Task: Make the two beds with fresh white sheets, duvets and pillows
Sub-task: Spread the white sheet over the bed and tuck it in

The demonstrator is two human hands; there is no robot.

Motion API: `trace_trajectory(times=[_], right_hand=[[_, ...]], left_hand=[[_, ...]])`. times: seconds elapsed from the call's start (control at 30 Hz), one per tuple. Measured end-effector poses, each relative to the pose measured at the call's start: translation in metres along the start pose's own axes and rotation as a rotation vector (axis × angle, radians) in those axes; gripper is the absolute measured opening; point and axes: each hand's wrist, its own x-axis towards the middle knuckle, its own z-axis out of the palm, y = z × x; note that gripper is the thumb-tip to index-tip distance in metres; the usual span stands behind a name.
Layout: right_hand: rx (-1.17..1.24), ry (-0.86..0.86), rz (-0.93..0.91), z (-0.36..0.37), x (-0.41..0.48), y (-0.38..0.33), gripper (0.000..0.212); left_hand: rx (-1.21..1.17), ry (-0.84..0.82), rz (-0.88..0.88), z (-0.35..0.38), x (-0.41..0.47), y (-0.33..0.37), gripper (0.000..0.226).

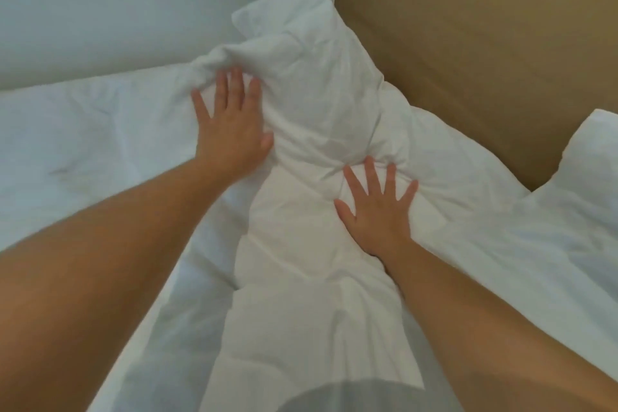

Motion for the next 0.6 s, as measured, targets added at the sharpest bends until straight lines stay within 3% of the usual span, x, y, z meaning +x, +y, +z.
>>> trace_trajectory(times=[0.1,0.17,0.27,0.4,0.47,0.53,0.6], right_hand=[[0.030,0.035,-0.014,0.014,0.009,-0.007,0.072],[0.038,0.038,-0.013,0.023,0.014,0.001,0.070],[0.018,-0.003,-0.024,0.030,0.018,0.013,0.069],[0.069,-0.090,-0.007,0.022,0.036,0.024,0.068],[0.262,-0.184,0.018,0.008,0.040,0.025,0.058],[0.733,-0.226,0.150,-0.018,0.017,0.022,0.041],[1.054,-0.021,0.364,-0.050,-0.012,0.023,0.022]], left_hand=[[-0.016,-0.043,-0.090,0.000,0.061,-0.004,0.099],[-0.064,-0.167,-0.133,0.007,0.073,0.003,0.092],[-0.154,-0.343,-0.094,0.032,0.037,0.029,0.059],[-0.078,-0.264,0.062,0.024,-0.048,0.059,0.066],[-0.017,-0.289,0.139,0.006,-0.088,0.056,0.075],[0.015,-0.315,0.190,-0.012,-0.126,0.051,0.077],[0.023,-0.303,0.264,-0.033,-0.151,0.048,0.075]])
